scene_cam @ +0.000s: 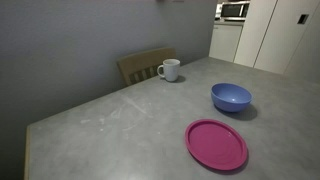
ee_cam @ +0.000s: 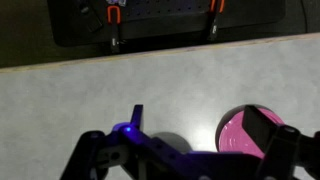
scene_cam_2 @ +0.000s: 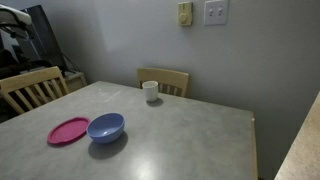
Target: Place the pink plate on top of the blue bowl
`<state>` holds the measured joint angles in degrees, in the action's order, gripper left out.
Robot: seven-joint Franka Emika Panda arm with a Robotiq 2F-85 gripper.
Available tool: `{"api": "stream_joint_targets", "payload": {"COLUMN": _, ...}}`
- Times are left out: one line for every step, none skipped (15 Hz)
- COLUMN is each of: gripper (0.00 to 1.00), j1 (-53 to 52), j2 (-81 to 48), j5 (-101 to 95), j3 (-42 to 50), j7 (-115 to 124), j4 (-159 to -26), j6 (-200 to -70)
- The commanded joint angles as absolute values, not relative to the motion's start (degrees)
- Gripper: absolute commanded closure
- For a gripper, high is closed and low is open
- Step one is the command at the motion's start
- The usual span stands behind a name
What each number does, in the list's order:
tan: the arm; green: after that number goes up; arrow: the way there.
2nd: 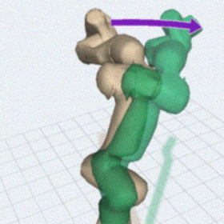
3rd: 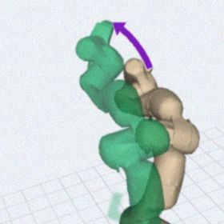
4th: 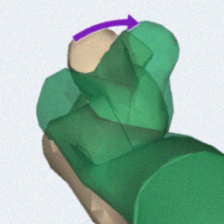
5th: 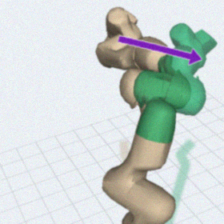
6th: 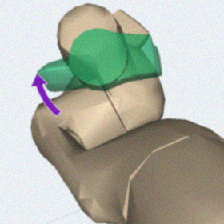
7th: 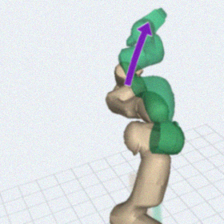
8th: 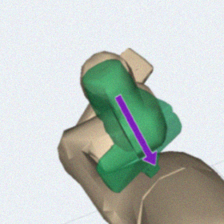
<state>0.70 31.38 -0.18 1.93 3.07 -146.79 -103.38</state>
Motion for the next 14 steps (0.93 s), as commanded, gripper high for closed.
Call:
{"api": "stream_joint_targets", "payload": {"gripper": 0.0, "j1": 1.2, "j2": 31.4, "j5": 0.0, "j3": 1.5, "j7": 2.8, "j4": -146.7, "j6": -103.3}}
{"api": "stream_joint_targets", "payload": {"gripper": 0.0, "j1": 1.1, "j2": 30.7, "j5": 0.2, "j3": 1.6, "j7": 2.7, "j4": -147.0, "j6": -104.3}}
{"api": "stream_joint_targets", "payload": {"gripper": 0.0, "j1": 0.9, "j2": 29.9, "j5": 0.7, "j3": 1.7, "j7": 2.4, "j4": -146.8, "j6": -104.9}}
{"api": "stream_joint_targets", "payload": {"gripper": 0.0, "j1": 0.4, "j2": 28.7, "j5": 1.4, "j3": 1.9, "j7": 1.6, "j4": -146.7, "j6": -106.4}}
{"api": "stream_joint_targets", "payload": {"gripper": 0.0, "j1": 0.0, "j2": 27.2, "j5": 1.9, "j3": 1.9, "j7": 1.1, "j4": -146.3, "j6": -107.6}}
{"api": "stream_joint_targets", "payload": {"gripper": 0.0, "j1": -0.5, "j2": 25.4, "j5": 2.6, "j3": 1.7, "j7": 1.0, "j4": -145.7, "j6": -108.8}}
{"api": "stream_joint_targets", "payload": {"gripper": 0.0, "j1": -1.2, "j2": 23.5, "j5": 3.7, "j3": 1.6, "j7": 0.6, "j4": -145.2, "j6": -110.4}}
{"api": "stream_joint_targets", "payload": {"gripper": 0.0, "j1": -2.0, "j2": 21.5, "j5": 5.1, "j3": 1.3, "j7": 0.2, "j4": -144.7, "j6": -112.5}}
{"api": "stream_joint_targets", "payload": {"gripper": 0.0, "j1": -2.7, "j2": 19.5, "j5": 6.3, "j3": 1.1, "j7": -0.1, "j4": -144.2, "j6": -114.4}}
{"api": "stream_joint_targets", "payload": {"gripper": 0.0, "j1": -3.6, "j2": 17.2, "j5": 7.9, "j3": 0.7, "j7": -0.3, "j4": -143.6, "j6": -116.5}}
{"api": "stream_joint_targets", "payload": {"gripper": 0.0, "j1": -4.4, "j2": 15.0, "j5": 9.3, "j3": 0.2, "j7": -0.6, "j4": -142.8, "j6": -118.1}}
{"api": "stream_joint_targets", "payload": {"gripper": 0.0, "j1": -5.3, "j2": 12.7, "j5": 10.8, "j3": -0.4, "j7": -0.6, "j4": -142.1, "j6": -120.2}}
{"api": "stream_joint_targets", "payload": {"gripper": 0.0, "j1": -5.9, "j2": 10.7, "j5": 12.3, "j3": -1.0, "j7": -0.7, "j4": -141.5, "j6": -122.1}}
{"api": "stream_joint_targets", "payload": {"gripper": 0.0, "j1": -6.9, "j2": 8.6, "j5": 14.4, "j3": -1.8, "j7": -0.7, "j4": -141.1, "j6": -124.3}}
